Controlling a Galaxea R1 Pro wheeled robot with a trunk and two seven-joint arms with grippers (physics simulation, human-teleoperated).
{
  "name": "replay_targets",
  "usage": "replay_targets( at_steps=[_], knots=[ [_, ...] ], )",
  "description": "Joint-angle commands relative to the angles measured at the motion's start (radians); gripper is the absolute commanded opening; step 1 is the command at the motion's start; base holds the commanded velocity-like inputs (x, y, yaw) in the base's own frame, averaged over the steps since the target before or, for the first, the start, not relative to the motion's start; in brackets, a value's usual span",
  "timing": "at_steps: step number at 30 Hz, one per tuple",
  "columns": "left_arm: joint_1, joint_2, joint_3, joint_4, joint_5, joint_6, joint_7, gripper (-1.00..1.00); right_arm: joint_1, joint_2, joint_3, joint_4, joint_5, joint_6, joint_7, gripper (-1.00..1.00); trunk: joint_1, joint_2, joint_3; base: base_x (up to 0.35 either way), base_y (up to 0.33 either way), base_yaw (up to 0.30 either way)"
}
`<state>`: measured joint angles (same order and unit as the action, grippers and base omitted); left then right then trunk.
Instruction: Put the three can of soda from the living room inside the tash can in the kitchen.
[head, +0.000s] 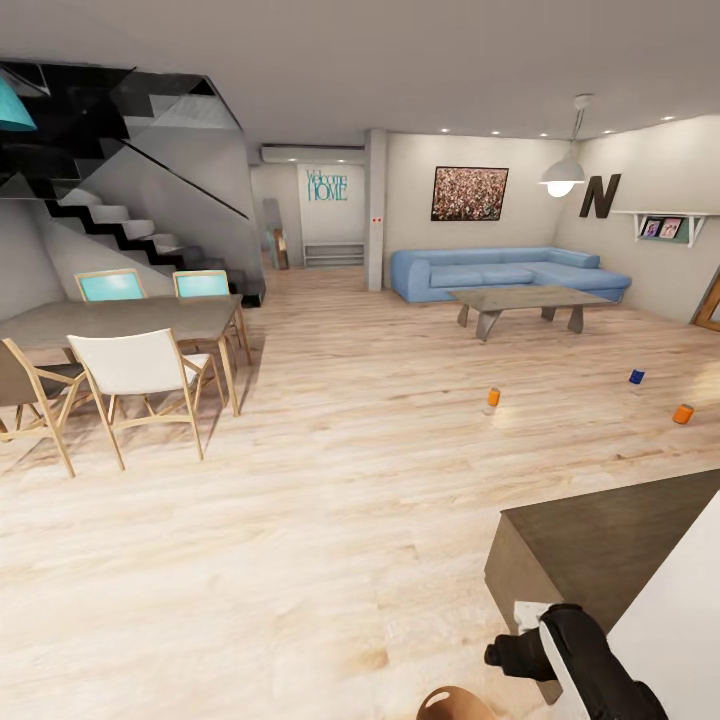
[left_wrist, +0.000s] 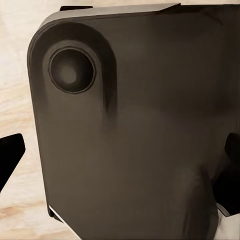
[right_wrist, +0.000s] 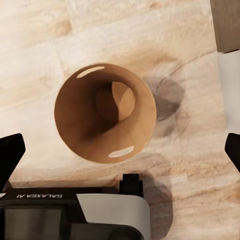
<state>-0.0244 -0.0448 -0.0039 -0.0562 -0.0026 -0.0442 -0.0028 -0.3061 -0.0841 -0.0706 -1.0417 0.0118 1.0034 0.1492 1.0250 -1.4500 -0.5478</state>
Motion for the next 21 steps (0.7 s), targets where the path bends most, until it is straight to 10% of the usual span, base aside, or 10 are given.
replay_targets(
  at_steps=[1, 21],
  knots=[
    [0.000, 0.000, 0.000, 0.000, 0.000, 0.000, 0.000, 1.00, 0.000, 0.000, 0.000, 0.001, 0.000, 0.000, 0.000, 1.00, 0.000, 0.000, 0.000, 0.000, 0.000, 0.000],
    [-0.004, -0.001, 0.001, -0.001, 0.001, 0.010, -0.069, 1.00, -0.049, -0.003, 0.002, 0.317, 0.080, -0.165, -0.004, 1.00, 0.000, 0.000, 0.000, 0.000, 0.000, 0.000]
  ],
)
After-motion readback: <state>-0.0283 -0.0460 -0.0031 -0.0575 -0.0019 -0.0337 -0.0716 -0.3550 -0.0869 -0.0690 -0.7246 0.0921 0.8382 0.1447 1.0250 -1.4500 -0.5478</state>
